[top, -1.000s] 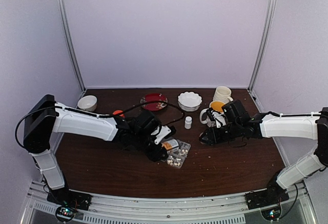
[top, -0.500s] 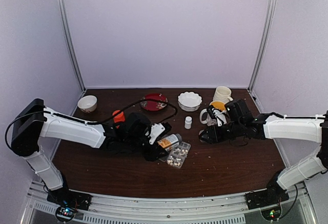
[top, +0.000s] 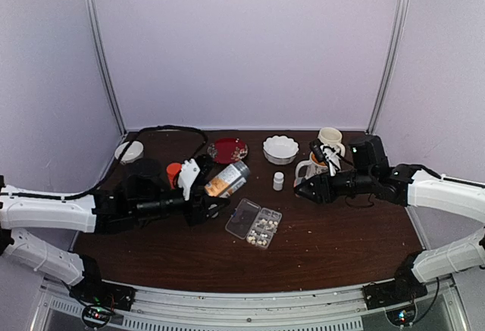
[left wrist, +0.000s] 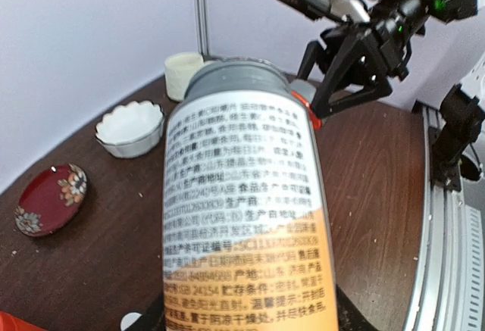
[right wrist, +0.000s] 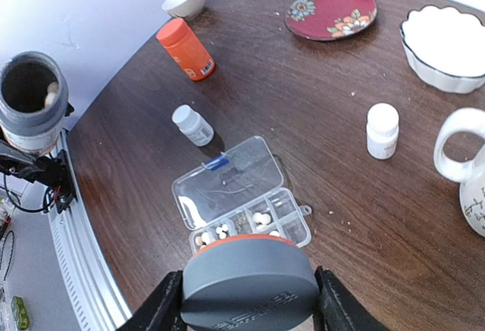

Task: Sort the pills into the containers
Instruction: Close the lid of the pill bottle on the pill bottle.

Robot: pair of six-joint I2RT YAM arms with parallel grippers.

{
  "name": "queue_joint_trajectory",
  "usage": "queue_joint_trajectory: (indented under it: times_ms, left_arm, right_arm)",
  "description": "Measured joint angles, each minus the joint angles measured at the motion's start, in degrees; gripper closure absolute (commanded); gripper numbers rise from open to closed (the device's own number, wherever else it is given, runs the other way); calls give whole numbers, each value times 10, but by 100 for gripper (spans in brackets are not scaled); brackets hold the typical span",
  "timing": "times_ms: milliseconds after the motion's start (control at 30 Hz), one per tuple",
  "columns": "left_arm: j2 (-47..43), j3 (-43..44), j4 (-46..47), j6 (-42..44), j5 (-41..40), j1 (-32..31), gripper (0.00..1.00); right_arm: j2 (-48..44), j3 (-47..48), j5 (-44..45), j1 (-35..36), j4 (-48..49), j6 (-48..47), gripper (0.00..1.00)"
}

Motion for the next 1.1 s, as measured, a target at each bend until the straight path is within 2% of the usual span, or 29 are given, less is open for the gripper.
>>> queue_joint_trajectory:
  times_ms: [167, 267, 333, 500, 600, 767, 1000, 1100]
  left_arm:
    - [-153, -115, 72, 2, -16, 0, 100]
    - [-202, -164, 137, 21, -28, 0, 100]
    - [-194, -156, 168, 42, -21, 0, 100]
    - [-133, -52, 185, 75, 45, 0, 100]
    - [-135, -59, 218, 76, 77, 0, 100]
    - [-106, -52, 197, 79, 145, 0, 100]
    - [-29, 40, 102, 83, 227, -1, 100]
    - [-20, 61, 78, 84, 250, -1, 100]
  right_arm:
    - [-20, 8, -34, 0, 21, -9, 100]
    - [-22, 16, -68, 0, 31, -9, 100]
    - [-22, 30, -90, 1, 29, -13, 100]
    - [-33, 92, -156, 1, -8, -45, 100]
    - [-54, 122, -205, 2, -33, -64, 100]
    - [-58, 199, -263, 13, -106, -100, 100]
    - [-5, 370, -229, 84, -288, -214, 100]
    - [21, 405, -198, 106, -340, -243, 100]
